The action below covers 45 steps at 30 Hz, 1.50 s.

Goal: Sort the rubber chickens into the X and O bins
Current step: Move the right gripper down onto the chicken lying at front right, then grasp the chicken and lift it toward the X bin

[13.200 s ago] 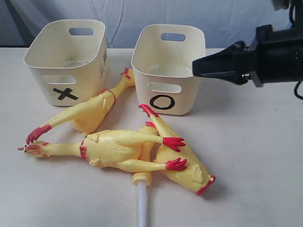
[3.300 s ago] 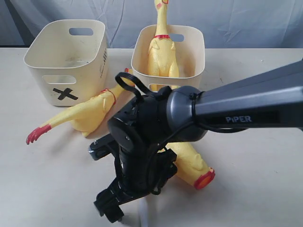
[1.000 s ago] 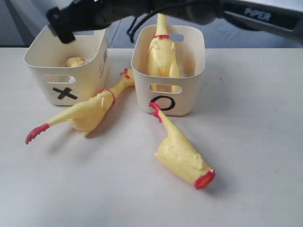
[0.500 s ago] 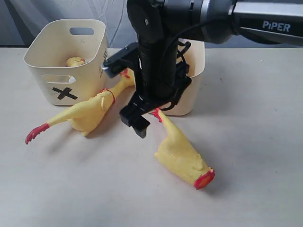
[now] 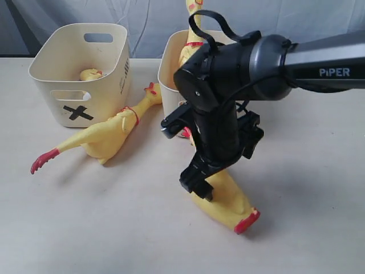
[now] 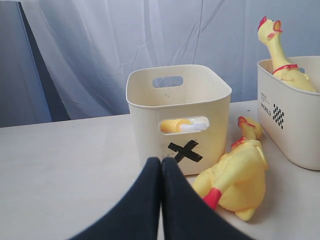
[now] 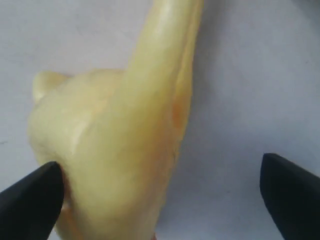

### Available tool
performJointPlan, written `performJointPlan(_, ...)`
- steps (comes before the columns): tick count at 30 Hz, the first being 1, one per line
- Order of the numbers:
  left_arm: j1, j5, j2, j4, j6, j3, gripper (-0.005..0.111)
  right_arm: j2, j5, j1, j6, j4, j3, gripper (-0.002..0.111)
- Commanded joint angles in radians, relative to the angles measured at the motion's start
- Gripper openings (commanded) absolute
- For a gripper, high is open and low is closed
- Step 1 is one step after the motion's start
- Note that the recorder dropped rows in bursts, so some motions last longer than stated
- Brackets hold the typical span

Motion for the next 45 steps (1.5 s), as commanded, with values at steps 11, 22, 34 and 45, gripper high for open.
performJointPlan(11,-0.002,-0.01,-0.005,-0.007,0.0,-0.003,0.0,0.036,0.087,-0.002,-0.274,0.419,0.153,0.087)
performJointPlan(22,-0.002,-0.01,-0.005,-0.007,0.0,-0.003,0.0,0.036,0.082,0.004,-0.35,0.592,0.092,0.002)
performJointPlan(34,-0.002,-0.01,-0.005,-0.007,0.0,-0.003,0.0,-0.003,0.035,0.004,-0.727,1.149,-0.397,0.001)
performJointPlan(45,-0.002,-0.01,-0.005,-0.007,0.0,-0.003,0.0,0.035,-0.9,0.004,-1.172,1.14,-0.609,-0.001)
